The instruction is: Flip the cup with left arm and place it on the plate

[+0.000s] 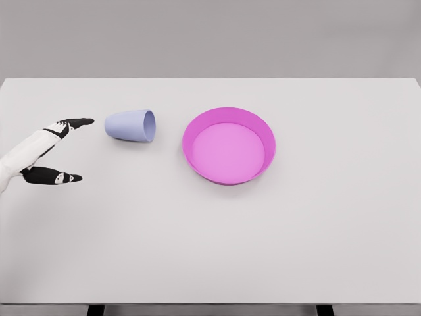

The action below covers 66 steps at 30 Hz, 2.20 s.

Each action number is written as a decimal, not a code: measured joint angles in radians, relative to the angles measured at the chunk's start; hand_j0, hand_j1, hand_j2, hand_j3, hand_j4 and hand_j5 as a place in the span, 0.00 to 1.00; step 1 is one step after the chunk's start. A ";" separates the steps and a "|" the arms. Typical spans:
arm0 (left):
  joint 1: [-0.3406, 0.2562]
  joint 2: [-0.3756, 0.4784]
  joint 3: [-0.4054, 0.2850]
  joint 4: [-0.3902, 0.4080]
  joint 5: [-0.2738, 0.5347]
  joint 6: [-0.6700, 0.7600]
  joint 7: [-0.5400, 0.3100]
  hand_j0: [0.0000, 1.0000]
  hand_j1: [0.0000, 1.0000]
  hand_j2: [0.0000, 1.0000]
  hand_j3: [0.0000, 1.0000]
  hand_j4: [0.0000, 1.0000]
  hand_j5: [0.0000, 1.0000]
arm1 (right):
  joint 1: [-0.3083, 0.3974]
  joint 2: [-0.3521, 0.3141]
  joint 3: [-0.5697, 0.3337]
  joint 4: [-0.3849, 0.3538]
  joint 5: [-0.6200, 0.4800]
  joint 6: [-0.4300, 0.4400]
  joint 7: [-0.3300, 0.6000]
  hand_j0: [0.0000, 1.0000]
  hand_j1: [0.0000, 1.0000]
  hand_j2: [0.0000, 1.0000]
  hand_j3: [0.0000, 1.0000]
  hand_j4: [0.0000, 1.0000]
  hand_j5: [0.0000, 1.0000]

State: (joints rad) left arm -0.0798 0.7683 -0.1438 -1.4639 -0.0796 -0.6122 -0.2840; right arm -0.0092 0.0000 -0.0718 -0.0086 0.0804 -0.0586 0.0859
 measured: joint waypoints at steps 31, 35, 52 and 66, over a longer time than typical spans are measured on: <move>-0.077 0.000 0.085 -0.085 0.016 0.078 -0.299 1.00 1.00 1.00 1.00 1.00 1.00 | 0.000 0.000 0.001 0.002 -0.001 0.001 0.000 1.00 1.00 1.00 1.00 1.00 1.00; -0.097 -0.015 0.076 -0.118 0.007 0.279 -0.308 1.00 1.00 1.00 1.00 1.00 1.00 | 0.000 0.000 0.001 0.002 -0.001 0.002 0.000 1.00 1.00 1.00 1.00 1.00 1.00; -0.216 -0.279 0.056 -0.285 -0.390 0.754 -0.327 1.00 1.00 1.00 1.00 1.00 1.00 | 0.000 0.000 0.001 0.002 -0.001 0.002 0.000 1.00 1.00 1.00 1.00 1.00 1.00; -0.241 -0.426 -0.041 -0.289 -0.576 0.723 -0.327 1.00 1.00 1.00 1.00 1.00 1.00 | 0.000 0.000 0.001 0.002 -0.001 0.002 0.000 1.00 1.00 1.00 1.00 1.00 1.00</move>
State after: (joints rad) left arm -0.3206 0.3428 -0.1849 -1.7533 -0.6553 0.1105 -0.6114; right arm -0.0092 0.0000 -0.0705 -0.0061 0.0799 -0.0569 0.0857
